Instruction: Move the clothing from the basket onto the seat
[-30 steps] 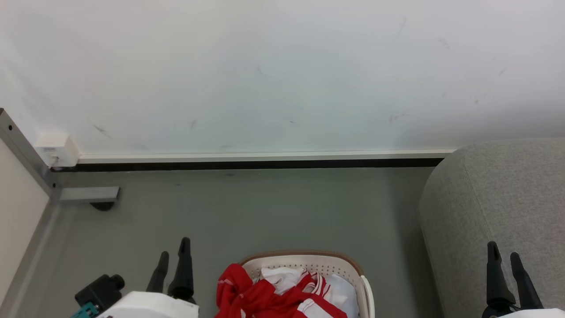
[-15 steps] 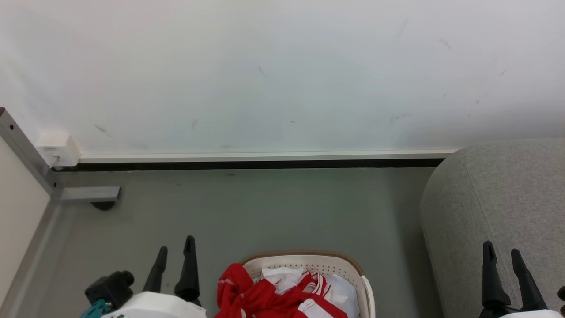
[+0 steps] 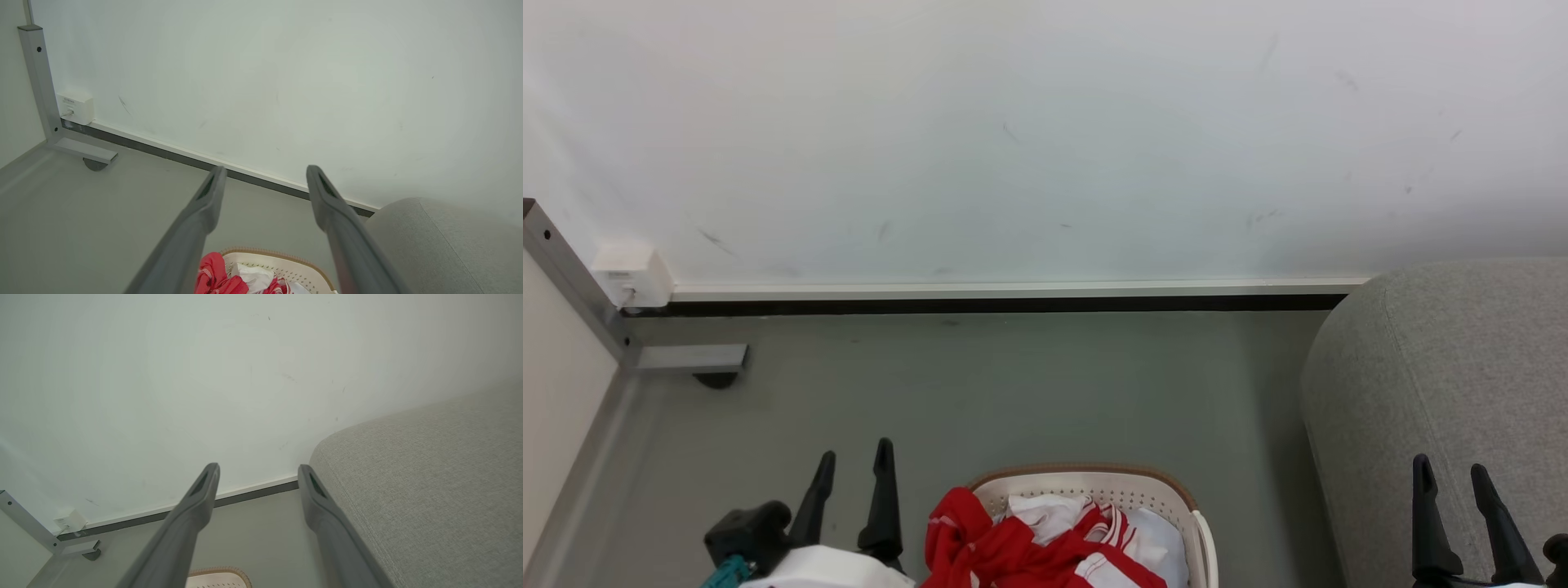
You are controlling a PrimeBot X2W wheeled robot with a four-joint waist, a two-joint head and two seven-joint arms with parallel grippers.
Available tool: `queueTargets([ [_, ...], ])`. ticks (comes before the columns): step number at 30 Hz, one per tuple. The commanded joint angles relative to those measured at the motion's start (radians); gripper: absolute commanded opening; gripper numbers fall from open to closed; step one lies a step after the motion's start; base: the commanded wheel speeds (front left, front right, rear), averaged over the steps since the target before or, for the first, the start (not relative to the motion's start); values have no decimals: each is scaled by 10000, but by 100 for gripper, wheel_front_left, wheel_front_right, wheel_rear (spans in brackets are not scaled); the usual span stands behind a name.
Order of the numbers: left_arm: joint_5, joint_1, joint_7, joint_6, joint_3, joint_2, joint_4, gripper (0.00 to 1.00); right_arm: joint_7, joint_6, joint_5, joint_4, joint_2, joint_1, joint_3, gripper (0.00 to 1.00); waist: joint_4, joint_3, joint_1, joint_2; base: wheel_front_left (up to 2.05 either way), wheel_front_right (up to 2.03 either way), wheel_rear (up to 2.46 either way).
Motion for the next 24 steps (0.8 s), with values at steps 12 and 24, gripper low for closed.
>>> queueTargets([
  [12, 1333, 35, -350, 135, -179, 90, 65, 100, -353, -16, -962, 180, -121, 49, -39, 100, 16, -40, 0, 0, 0, 0, 0],
  [24, 1830, 110, -588, 51, -403, 97, 274, 100, -590, -18, -1292, 402, -124, 101, 40, 100, 54, -85, 0, 0, 0, 0, 0],
])
